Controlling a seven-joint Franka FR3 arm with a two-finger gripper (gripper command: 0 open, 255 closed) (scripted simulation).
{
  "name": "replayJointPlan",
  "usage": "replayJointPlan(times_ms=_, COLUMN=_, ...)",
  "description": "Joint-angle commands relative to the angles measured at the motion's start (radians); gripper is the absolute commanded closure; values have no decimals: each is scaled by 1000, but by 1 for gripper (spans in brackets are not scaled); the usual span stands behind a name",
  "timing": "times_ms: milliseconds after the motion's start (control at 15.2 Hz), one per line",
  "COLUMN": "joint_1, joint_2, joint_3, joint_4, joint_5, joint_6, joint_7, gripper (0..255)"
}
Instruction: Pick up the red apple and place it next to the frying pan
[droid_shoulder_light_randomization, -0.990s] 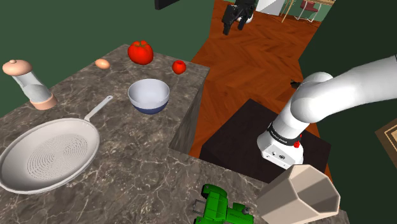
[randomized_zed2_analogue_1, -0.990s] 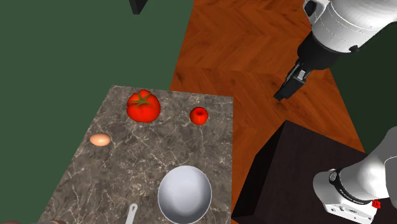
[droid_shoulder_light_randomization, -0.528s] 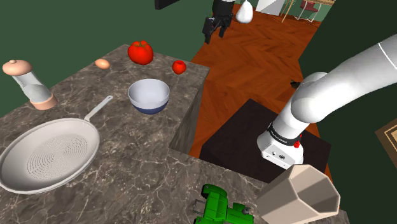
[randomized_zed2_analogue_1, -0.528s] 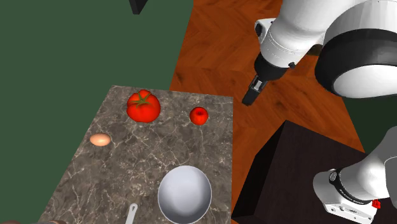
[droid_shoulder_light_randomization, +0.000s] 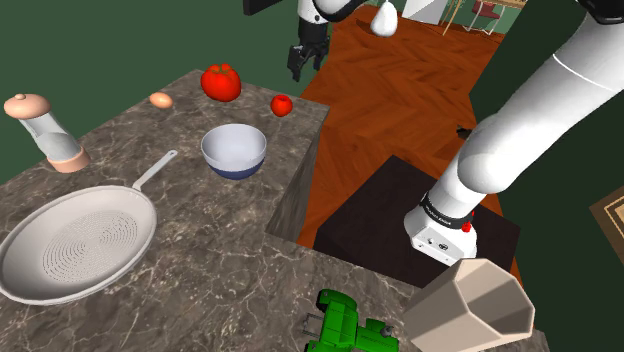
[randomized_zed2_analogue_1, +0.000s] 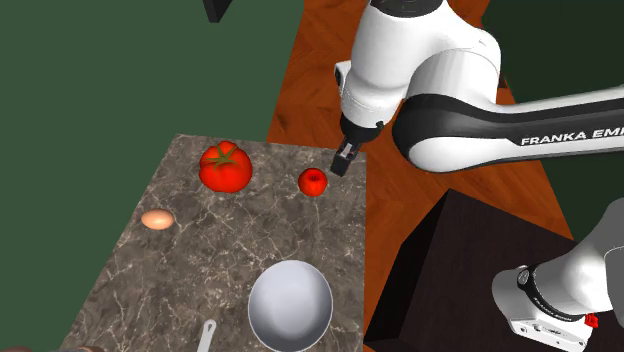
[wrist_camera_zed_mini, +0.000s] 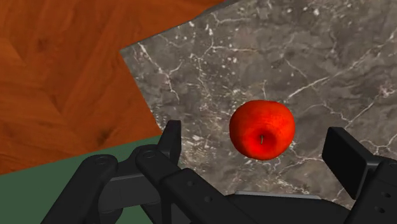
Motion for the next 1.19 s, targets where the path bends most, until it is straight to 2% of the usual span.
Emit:
replayJointPlan(times_ms=0, joint_1=4, joint_2=82, joint_3=7, joint_4=47, joint_5=-14, joint_6=28, joint_7=4, gripper=0)
replayJointPlan(times_ms=528, joint_1=27, joint_2=387, joint_3=22, joint_4=271, joint_5=-74, joint_6=82, joint_7=16, gripper=0)
replayJointPlan(times_ms=1122, joint_1=24, joint_2=444, joint_3=14, joint_4=244, joint_5=-89, joint_6=165, joint_7=25, gripper=0)
